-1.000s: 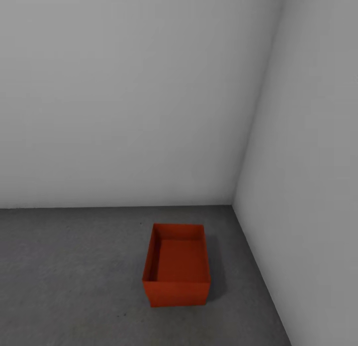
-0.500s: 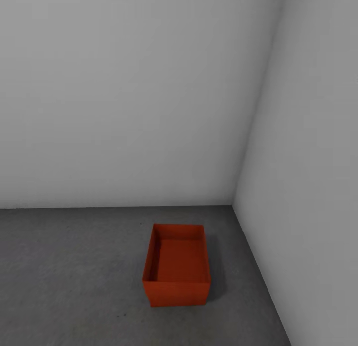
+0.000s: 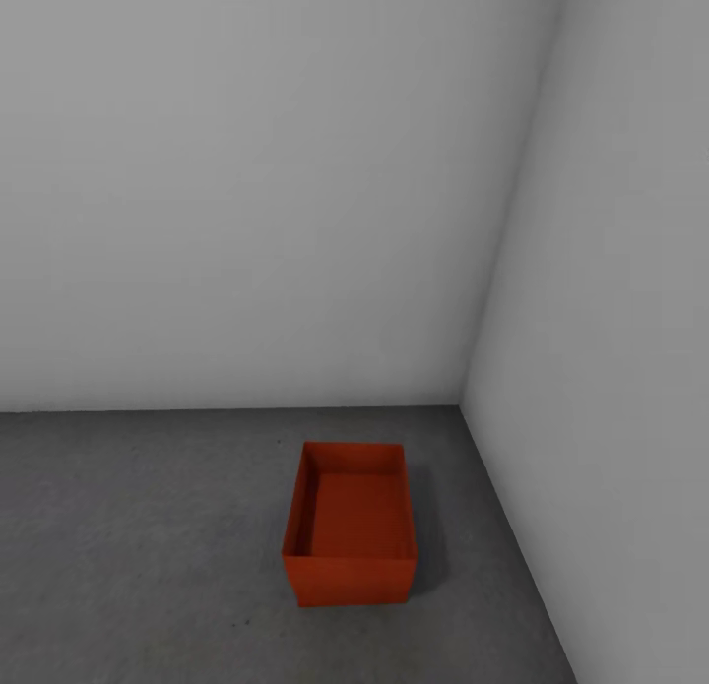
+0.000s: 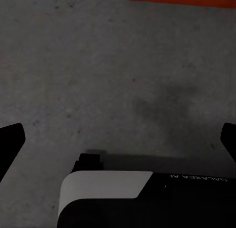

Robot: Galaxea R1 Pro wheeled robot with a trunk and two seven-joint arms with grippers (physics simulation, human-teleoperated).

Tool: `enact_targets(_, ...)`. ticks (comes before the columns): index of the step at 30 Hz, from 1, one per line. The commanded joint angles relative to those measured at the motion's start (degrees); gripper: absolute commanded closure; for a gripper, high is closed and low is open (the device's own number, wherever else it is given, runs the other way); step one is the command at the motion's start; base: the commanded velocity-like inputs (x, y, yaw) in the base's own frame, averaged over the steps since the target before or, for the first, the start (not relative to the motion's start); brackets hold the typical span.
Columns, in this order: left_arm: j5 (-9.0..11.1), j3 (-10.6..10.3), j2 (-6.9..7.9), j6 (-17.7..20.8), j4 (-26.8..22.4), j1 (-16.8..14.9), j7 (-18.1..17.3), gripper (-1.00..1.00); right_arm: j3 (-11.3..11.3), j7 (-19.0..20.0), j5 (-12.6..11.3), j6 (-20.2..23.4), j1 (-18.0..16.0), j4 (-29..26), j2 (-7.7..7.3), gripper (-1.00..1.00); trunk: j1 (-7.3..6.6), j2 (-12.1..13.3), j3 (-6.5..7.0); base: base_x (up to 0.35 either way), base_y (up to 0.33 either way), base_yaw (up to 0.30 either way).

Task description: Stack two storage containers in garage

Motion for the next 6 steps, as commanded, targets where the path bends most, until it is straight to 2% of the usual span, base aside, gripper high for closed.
enact_targets(1,-0.55,0.49,0.02,-0.4,0.24,-0.09,0.09,-1.0,0.46,0.3,-0.58,-0.42,-0.1,0.27,0.0,-1.0,0.0,-0.05,-0.06,0.0,0.0,0.0)
enact_targets(6,-0.55,0.49,0.02,-0.4,0.24,-0.09,0.09,-1.0,0.45,0.3,-0.58,-0.42,-0.1,0.28,0.0,-1.0,0.0,-0.05,-0.06,0.0,0.0,0.0)
